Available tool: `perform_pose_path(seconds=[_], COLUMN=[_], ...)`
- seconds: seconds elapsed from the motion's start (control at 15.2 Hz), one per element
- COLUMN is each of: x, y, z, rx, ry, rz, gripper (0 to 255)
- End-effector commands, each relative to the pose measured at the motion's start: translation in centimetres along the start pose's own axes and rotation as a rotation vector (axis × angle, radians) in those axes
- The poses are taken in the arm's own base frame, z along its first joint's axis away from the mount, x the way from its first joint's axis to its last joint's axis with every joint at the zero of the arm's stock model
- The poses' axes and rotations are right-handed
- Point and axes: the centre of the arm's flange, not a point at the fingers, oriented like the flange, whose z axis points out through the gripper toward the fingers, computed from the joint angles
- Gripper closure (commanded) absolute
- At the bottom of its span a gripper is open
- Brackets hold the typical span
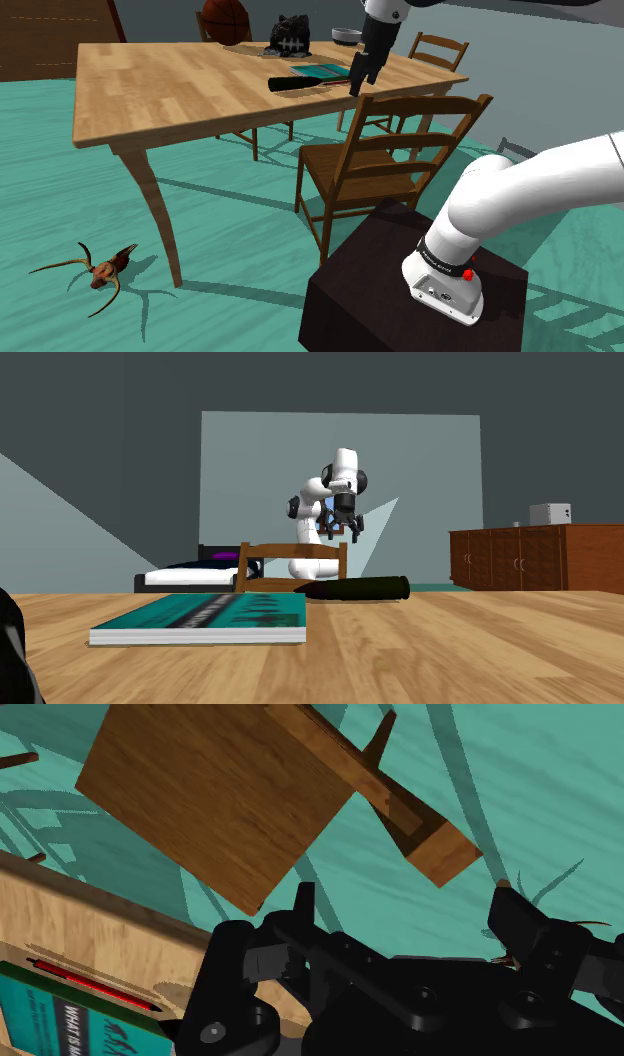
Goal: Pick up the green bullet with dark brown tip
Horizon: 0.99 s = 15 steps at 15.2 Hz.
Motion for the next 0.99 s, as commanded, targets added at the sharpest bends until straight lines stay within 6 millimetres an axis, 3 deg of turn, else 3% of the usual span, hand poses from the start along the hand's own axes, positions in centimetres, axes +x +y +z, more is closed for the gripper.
perform_pose_path(seconds=[0.0,0.46,0.92], x=[0.0,5.9,13.7], y=[0.0,7.5,12.8], z=[0.0,2.5,5.3], rx=[0.000,0.051,0.102], ry=[0.000,0.001,0.003], rz=[0.000,-0.281,-0.561], gripper=[0,0,0])
